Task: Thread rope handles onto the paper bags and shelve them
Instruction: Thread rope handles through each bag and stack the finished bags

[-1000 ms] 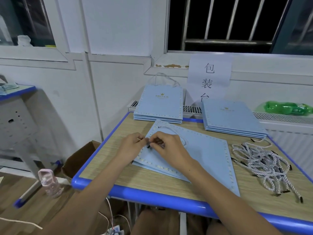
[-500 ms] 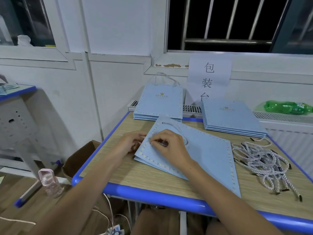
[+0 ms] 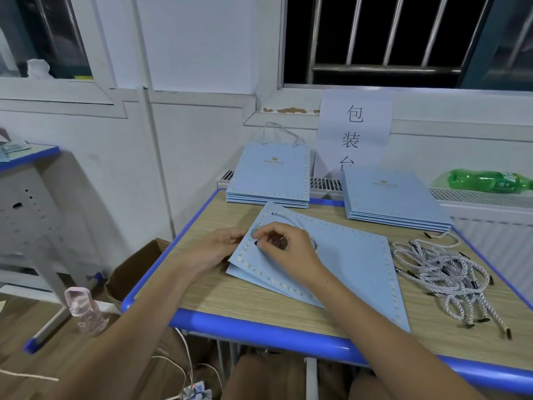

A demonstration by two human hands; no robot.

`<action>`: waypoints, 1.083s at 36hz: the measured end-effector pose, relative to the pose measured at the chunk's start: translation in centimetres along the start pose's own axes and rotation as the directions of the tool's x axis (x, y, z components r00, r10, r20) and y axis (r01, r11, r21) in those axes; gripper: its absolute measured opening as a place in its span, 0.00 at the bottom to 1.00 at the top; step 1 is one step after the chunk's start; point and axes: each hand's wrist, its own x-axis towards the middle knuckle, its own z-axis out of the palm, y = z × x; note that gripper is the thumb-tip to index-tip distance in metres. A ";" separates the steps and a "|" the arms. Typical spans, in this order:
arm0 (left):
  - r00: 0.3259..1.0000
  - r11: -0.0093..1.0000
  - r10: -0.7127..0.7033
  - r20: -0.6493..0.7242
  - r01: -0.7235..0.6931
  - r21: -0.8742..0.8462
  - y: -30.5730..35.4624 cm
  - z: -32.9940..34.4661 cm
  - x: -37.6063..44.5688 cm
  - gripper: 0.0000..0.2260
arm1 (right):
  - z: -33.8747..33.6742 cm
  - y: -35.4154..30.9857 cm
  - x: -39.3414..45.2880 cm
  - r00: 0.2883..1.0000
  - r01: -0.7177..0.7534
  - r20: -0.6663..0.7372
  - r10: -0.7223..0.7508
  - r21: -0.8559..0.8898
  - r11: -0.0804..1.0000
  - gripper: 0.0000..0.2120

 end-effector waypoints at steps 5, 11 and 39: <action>1.000 1.000 -0.006 0.003 0.006 0.005 0.0 0.1 0.0 0.13 | 0.1 0.2 0.0 1.000 0.016 0.015 -0.016 -0.026 1.000 0.09; 0.998 0.999 -0.034 -0.047 0.033 -0.024 -0.4 0.3 0.1 0.11 | 0.0 0.3 0.0 0.999 0.005 0.038 0.003 -0.200 0.980 0.07; 0.947 0.953 0.257 -0.192 -0.215 0.215 -1.2 2.0 0.1 0.20 | -0.4 0.5 0.1 0.993 -0.099 0.067 0.093 0.081 0.992 0.09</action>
